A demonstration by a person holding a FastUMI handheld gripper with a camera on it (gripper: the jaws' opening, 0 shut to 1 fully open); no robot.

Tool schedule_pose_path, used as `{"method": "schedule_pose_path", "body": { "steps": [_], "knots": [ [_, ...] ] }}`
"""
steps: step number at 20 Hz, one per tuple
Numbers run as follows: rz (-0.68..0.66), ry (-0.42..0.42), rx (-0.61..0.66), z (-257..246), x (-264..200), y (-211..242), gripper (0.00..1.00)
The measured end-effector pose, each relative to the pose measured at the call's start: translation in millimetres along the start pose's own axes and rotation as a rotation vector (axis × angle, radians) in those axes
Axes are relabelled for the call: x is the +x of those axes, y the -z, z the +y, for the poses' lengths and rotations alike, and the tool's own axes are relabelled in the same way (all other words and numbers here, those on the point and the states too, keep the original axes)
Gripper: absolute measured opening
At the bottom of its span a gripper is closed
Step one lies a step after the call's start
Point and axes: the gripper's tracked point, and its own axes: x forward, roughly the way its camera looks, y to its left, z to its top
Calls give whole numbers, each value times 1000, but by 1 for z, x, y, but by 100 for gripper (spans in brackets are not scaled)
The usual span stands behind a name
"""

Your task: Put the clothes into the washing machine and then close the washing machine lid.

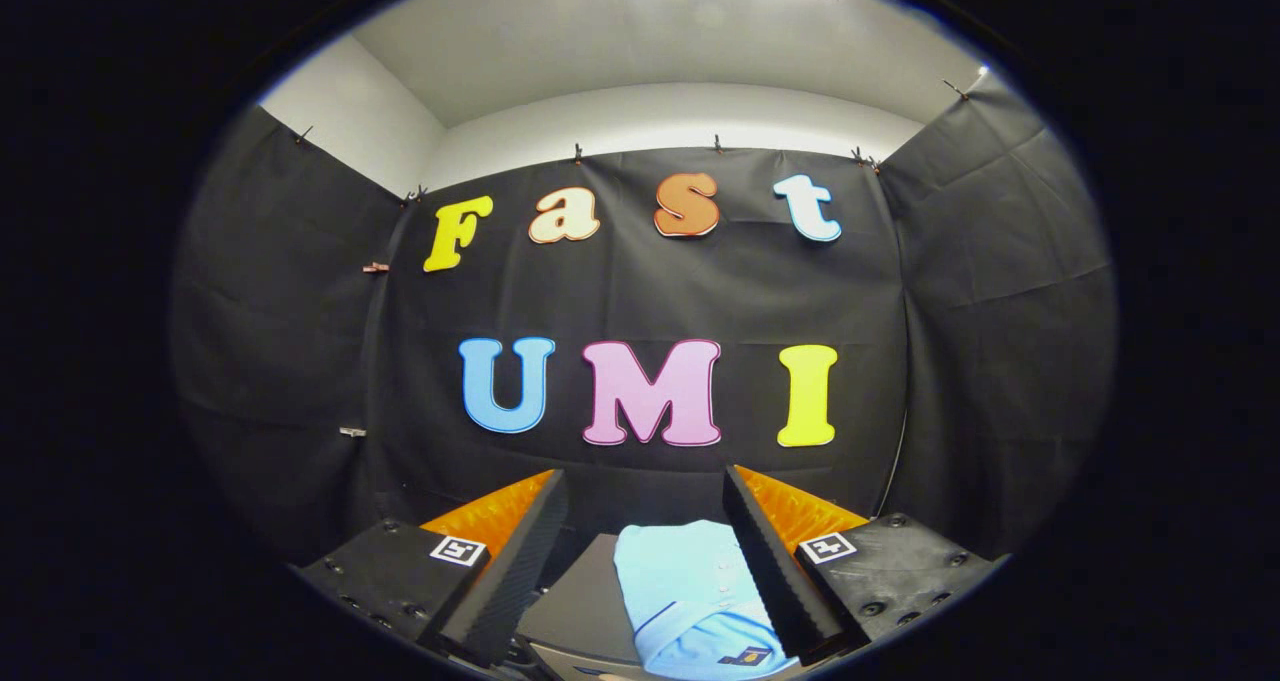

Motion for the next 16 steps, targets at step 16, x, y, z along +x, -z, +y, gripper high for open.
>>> {"method": "schedule_pose_path", "body": {
  "steps": [16],
  "knots": [
    [366, 71, 58, -73, 120, 104, 99]
  ]
}}
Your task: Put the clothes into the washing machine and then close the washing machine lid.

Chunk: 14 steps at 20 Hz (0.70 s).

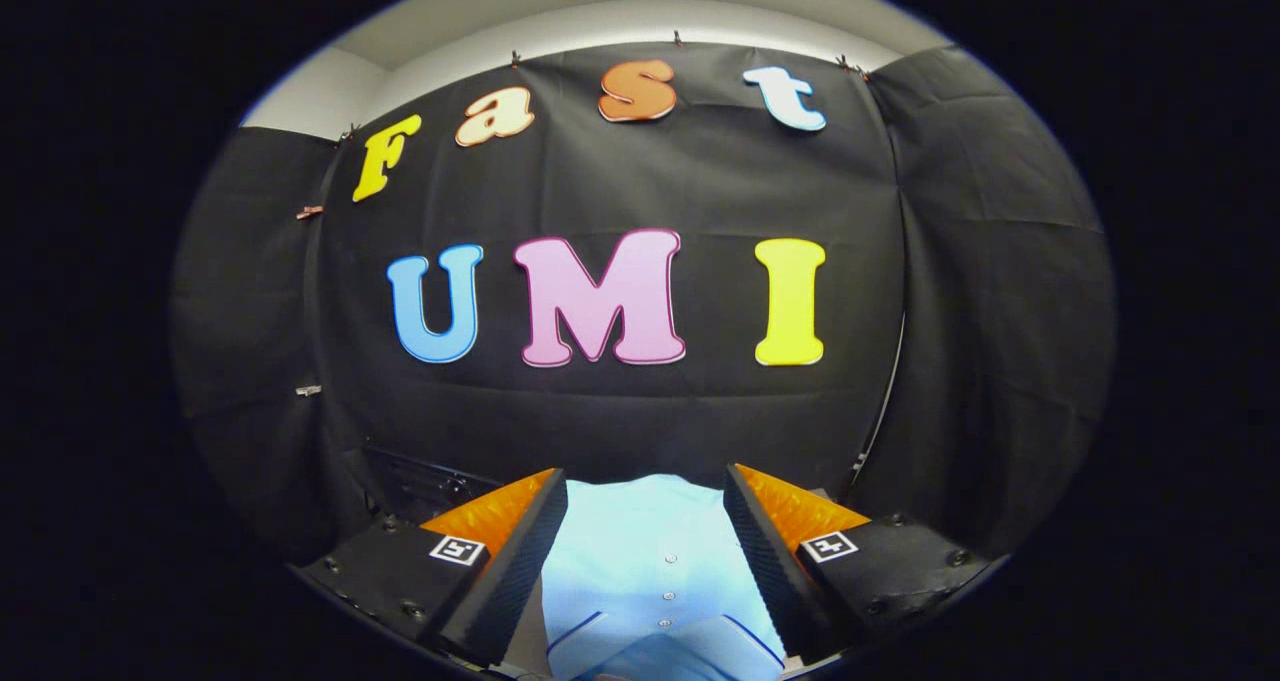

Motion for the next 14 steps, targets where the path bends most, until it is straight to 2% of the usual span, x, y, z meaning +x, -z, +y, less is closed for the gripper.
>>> {"method": "schedule_pose_path", "body": {
  "steps": [4, 14],
  "knots": [
    [136, 15, 16, -10, 30, 33, 100],
    [357, 47, 5, -21, 68, 97, 99]
  ]
}}
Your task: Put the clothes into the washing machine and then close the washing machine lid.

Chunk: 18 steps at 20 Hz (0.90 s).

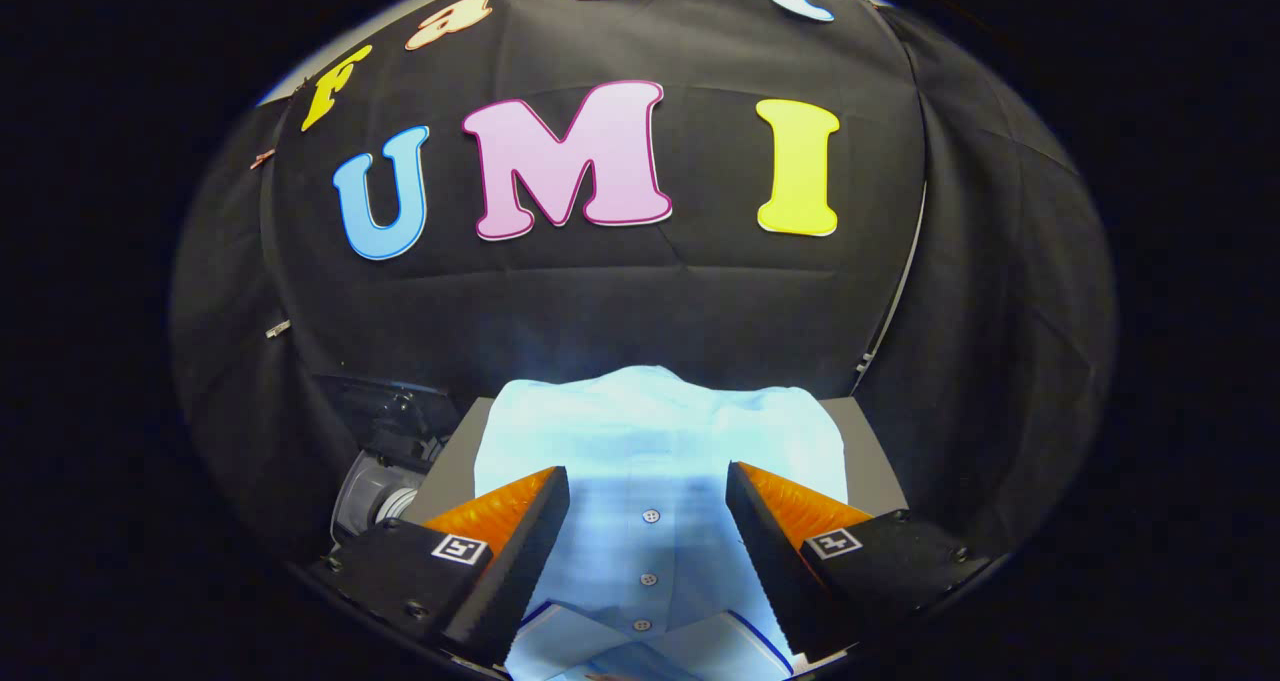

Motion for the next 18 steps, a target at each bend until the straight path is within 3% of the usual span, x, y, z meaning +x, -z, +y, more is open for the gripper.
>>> {"method": "schedule_pose_path", "body": {
  "steps": [8, 16, 18],
  "knots": [
    [181, 26, -2, -6, 27, 37, 99],
    [237, 26, -2, -8, 31, 43, 97],
    [236, 17, 5, -8, 33, 43, 86]
  ]
}}
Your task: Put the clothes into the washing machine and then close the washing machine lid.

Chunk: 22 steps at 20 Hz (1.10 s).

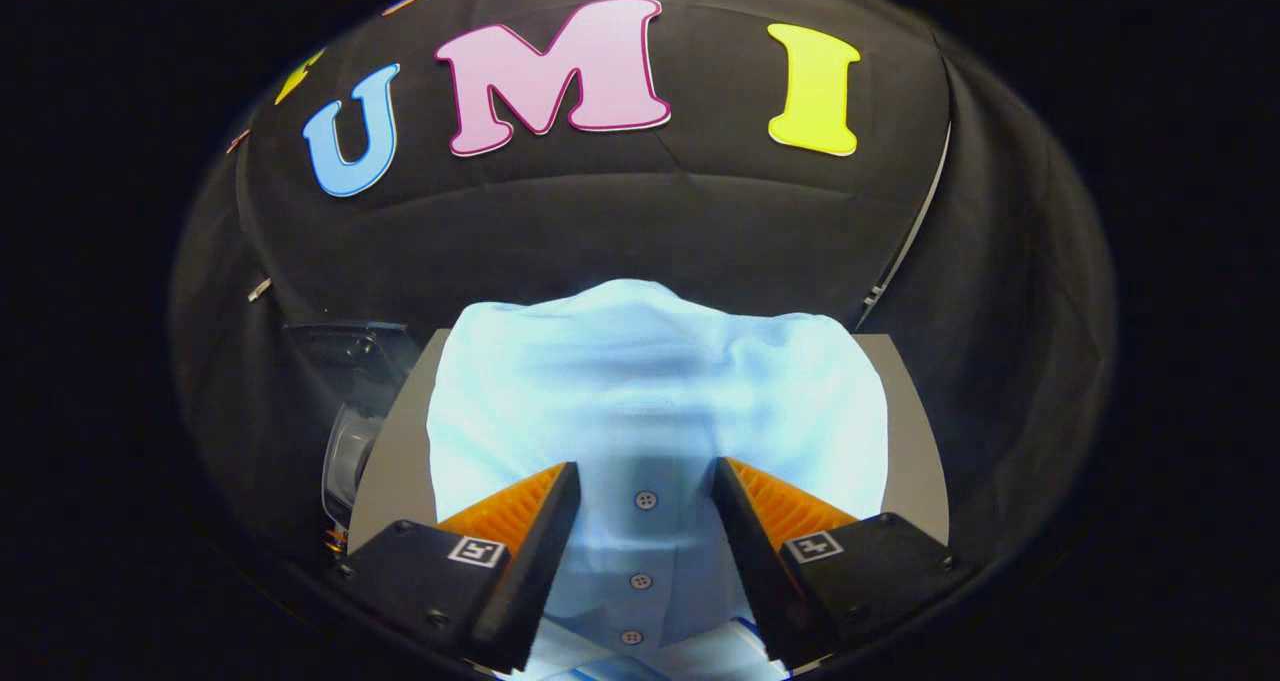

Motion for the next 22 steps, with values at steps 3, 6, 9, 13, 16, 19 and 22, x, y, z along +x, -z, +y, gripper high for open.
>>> {"method": "schedule_pose_path", "body": {
  "steps": [3, 6, 9, 13, 16, 19, 22],
  "knots": [
    [-20, -16, 29, -2, 0, -2, 44],
    [-41, -4, 10, -4, -2, -2, 5],
    [-80, 11, -6, -2, -11, -7, 5],
    [-170, 10, -14, 4, -48, -25, 5],
    [-265, 9, -16, 11, -86, -47, 5],
    [-378, 0, -33, 25, -131, -73, 5],
    [-457, -24, -25, 40, -170, -93, 5]
  ]
}}
